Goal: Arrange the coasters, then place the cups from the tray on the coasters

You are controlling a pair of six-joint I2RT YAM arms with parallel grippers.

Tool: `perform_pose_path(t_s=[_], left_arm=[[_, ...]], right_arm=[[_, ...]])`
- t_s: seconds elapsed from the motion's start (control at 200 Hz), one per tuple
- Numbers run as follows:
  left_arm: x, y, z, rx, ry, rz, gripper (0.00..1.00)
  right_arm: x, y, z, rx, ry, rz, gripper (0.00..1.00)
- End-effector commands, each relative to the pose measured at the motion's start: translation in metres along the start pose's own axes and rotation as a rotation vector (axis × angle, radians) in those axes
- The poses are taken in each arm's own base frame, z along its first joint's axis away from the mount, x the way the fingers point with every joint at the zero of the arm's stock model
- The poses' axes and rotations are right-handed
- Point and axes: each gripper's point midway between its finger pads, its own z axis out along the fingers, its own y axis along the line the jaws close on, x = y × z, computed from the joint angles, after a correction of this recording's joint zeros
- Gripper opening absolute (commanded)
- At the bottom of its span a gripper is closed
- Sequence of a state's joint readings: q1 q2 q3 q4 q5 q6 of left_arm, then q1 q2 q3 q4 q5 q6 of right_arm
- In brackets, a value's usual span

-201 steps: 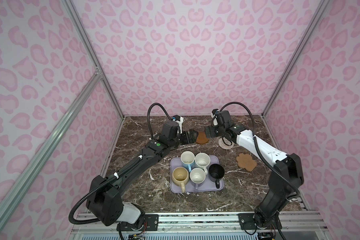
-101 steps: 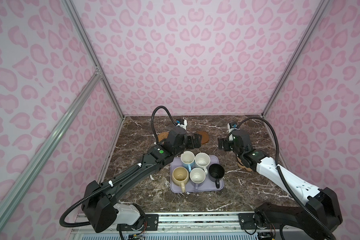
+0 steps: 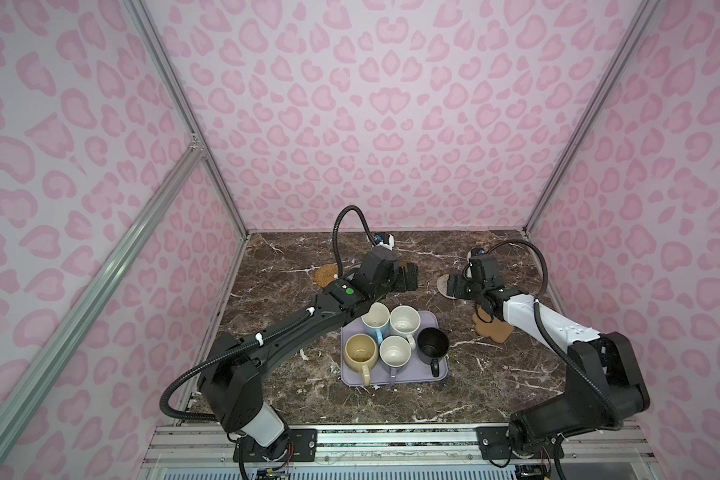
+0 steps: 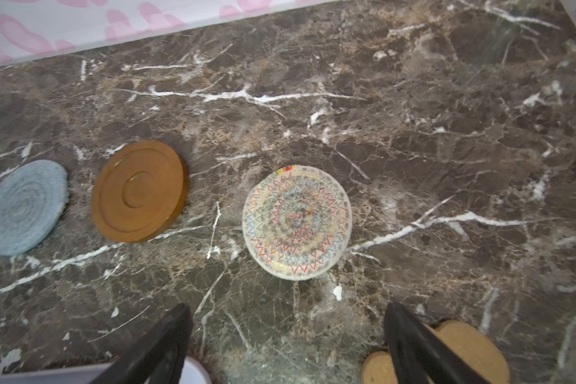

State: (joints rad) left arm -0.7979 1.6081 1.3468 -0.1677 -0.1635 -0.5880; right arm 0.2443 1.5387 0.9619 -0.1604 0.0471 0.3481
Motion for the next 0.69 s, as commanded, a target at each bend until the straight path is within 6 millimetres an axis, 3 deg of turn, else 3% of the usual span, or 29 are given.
perform_pose_path(t_s=[0.0, 0.28, 0.525, 0.69], left_arm=[[-0.011, -0.014, 0.010, 0.035, -0.007, 0.021, 0.97], [-0.003, -0.031, 0.050, 0.097, 0.092, 0.037, 0.97], [0.006, -0.016, 0.070, 0.046, 0.138, 0.017, 0.97], [0.009, -0.014, 0.075, 0.040, 0.145, 0.026, 0.97]], right_arm=[[0.002, -0.004, 0.015, -0.020, 0.047, 0.054, 0.91], [0.007, -0.004, 0.047, -0.010, 0.092, 0.060, 0.83], [0.023, -0.004, 0.076, 0.010, 0.184, 0.055, 0.68], [0.028, -0.003, 0.084, 0.016, 0.209, 0.046, 0.63]])
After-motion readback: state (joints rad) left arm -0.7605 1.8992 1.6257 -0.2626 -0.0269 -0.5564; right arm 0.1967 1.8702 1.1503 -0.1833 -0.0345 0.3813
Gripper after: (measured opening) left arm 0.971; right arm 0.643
